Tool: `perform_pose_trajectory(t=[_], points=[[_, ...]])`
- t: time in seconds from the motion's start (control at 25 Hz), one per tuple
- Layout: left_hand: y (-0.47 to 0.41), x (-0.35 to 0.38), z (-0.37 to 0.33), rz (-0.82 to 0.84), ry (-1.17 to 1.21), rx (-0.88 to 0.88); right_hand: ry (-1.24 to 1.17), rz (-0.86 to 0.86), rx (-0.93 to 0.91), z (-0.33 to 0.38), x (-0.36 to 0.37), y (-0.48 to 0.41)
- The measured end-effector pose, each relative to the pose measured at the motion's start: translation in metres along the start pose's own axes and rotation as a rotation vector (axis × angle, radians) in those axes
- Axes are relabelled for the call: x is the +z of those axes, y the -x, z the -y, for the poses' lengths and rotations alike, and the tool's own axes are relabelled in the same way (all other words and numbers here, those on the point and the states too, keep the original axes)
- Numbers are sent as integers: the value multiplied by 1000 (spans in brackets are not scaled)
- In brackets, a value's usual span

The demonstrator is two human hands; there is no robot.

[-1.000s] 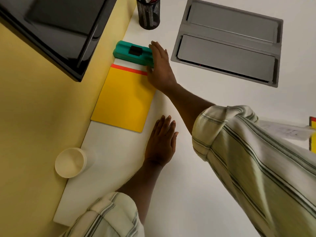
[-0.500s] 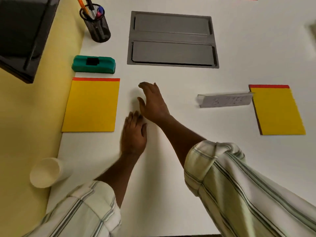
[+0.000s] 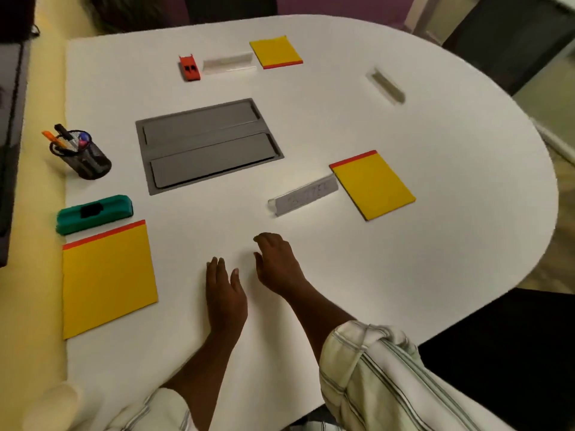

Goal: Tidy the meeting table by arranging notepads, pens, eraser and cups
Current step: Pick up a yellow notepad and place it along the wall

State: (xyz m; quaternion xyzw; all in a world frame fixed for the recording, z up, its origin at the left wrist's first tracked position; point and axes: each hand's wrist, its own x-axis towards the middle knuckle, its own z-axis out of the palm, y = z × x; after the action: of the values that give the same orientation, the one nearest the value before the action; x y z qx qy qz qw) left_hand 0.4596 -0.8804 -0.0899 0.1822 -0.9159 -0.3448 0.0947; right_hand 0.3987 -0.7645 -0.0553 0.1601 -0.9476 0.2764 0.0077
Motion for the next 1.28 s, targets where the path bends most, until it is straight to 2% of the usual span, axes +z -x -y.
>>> perform_pose_trajectory(t=[0.16,0.28,0.6,0.8,1.0,1.12,1.28], points=[[7,3,-19,49,30,100,45,-56,129,-11,-23,24],[15,8,-35,113,70,104,71,-112,191,-21,-35,47],[50,5,-54,148,56,138,98,-124,216,-43,-56,91],[73,12,-94,143,108,70,129,-98,246,-72,-92,101],[85,26,-136,139,206,-7,32,-145,490,-96,-124,102],[81,33,-155,232,264,-61,-33,-155,694,-110,-131,102],[57,46,-175,352,246,-205,-46,-150,789,-130,-135,98]])
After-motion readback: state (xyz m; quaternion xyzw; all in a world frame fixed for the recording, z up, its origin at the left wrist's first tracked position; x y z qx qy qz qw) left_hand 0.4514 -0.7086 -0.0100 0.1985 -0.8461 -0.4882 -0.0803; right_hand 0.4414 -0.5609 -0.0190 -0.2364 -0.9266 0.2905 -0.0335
